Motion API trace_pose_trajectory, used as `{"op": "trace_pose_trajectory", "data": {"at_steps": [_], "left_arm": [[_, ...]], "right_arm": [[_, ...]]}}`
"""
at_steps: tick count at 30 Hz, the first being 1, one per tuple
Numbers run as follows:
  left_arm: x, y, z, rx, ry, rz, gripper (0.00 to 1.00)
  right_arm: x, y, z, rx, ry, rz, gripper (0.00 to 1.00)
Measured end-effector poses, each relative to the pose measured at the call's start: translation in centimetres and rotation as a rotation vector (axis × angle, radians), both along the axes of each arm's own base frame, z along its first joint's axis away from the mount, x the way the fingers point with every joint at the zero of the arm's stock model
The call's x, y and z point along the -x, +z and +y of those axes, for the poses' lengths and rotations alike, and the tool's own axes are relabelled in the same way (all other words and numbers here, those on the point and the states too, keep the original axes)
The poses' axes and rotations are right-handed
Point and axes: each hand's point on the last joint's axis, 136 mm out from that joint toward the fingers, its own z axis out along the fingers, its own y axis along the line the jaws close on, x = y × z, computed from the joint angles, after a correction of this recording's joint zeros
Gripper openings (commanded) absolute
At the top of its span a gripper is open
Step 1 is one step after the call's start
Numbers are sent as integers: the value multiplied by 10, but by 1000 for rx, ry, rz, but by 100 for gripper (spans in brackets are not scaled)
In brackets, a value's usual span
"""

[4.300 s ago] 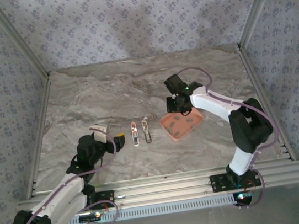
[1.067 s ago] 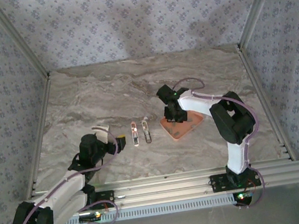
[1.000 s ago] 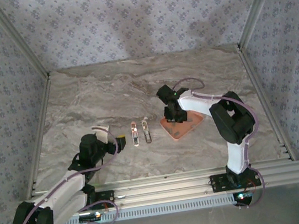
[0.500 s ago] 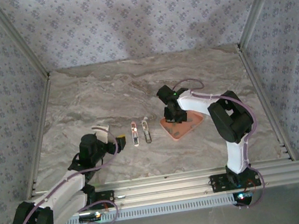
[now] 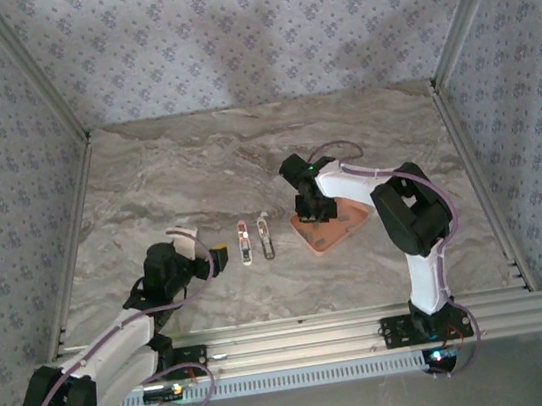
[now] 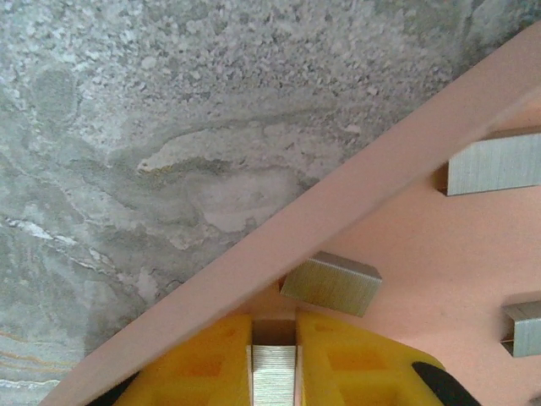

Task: Load the staples into the stapler

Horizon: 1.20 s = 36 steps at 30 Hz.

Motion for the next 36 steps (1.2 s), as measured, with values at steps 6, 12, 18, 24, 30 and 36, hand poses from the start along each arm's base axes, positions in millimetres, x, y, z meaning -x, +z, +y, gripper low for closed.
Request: {"op": "trace_pose_trajectory", "data": {"at_steps": [6,12,18,24,30,36], "left_arm": [[0,1,0,1,1,-3,85],[0,0,0,1,1,-1,85],[0,-3,0,-4,1,9,85],[0,-2,0,-4,2,8,85],[0,-3,1,-6,5,9,85],[-1,-6,2,-13,10,18,85]], "right_arm": [[0,0,0,1,2,0,17],[0,2,0,-1,4,-15,17],[-2,5,-2,-4,2,-68,17],[-6,17,-9,7,-13,-138,17],[-9,35,-7,-9,-19,-226,17],[-8,42,-6,-12,-22,-283,17]]}}
